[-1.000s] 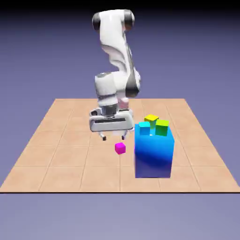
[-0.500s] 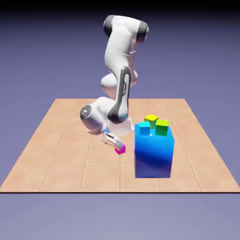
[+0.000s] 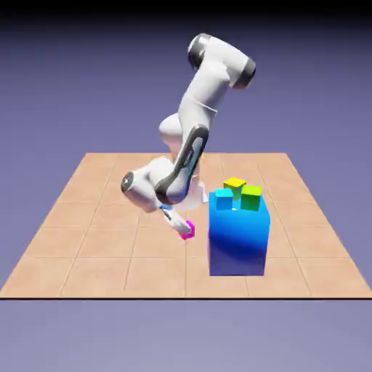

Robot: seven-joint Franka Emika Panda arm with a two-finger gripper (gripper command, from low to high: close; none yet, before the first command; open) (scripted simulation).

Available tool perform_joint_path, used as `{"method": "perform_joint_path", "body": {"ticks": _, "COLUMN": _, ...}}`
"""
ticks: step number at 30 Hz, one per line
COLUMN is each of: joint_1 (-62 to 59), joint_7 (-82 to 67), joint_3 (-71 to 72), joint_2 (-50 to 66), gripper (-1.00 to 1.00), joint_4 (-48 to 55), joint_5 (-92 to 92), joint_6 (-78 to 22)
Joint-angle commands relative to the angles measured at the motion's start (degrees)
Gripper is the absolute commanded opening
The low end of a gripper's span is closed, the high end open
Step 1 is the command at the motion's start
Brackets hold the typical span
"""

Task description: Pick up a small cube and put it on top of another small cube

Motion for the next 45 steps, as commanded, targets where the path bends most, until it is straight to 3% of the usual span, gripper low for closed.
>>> {"method": "perform_joint_path", "body": {"ticks": 1, "joint_1": -0.9, "joint_7": -0.9, "joint_3": 2.1, "joint_2": 1.0, "gripper": 0.00, "joint_4": 0.0, "joint_5": 1.8, "joint_6": 0.2}}
{"method": "perform_joint_path", "body": {"ticks": 2, "joint_1": -1.3, "joint_7": -1.2, "joint_3": 2.9, "joint_2": 1.5, "gripper": 0.00, "joint_4": 0.0, "joint_5": 2.5, "joint_6": 0.3}}
{"method": "perform_joint_path", "body": {"ticks": 3, "joint_1": -1.3, "joint_7": -1.2, "joint_3": 2.9, "joint_2": 1.5, "gripper": -1.00, "joint_4": 0.0, "joint_5": 2.5, "joint_6": 0.3}}
{"method": "perform_joint_path", "body": {"ticks": 13, "joint_1": 5.4, "joint_7": 5.9, "joint_3": -14.3, "joint_2": -8.5, "gripper": -1.00, "joint_4": 0.0, "joint_5": -11.3, "joint_6": -0.4}}
{"method": "perform_joint_path", "body": {"ticks": 32, "joint_1": -32.2, "joint_7": 35.2, "joint_3": 24.1, "joint_2": -44.6, "gripper": -1.00, "joint_4": 7.3, "joint_5": -12.3, "joint_6": 3.5}}
{"method": "perform_joint_path", "body": {"ticks": 45, "joint_1": -47.5, "joint_7": 60.9, "joint_3": 51.1, "joint_2": -58.2, "gripper": -1.00, "joint_4": 10.0, "joint_5": -24.2, "joint_6": -6.0}}
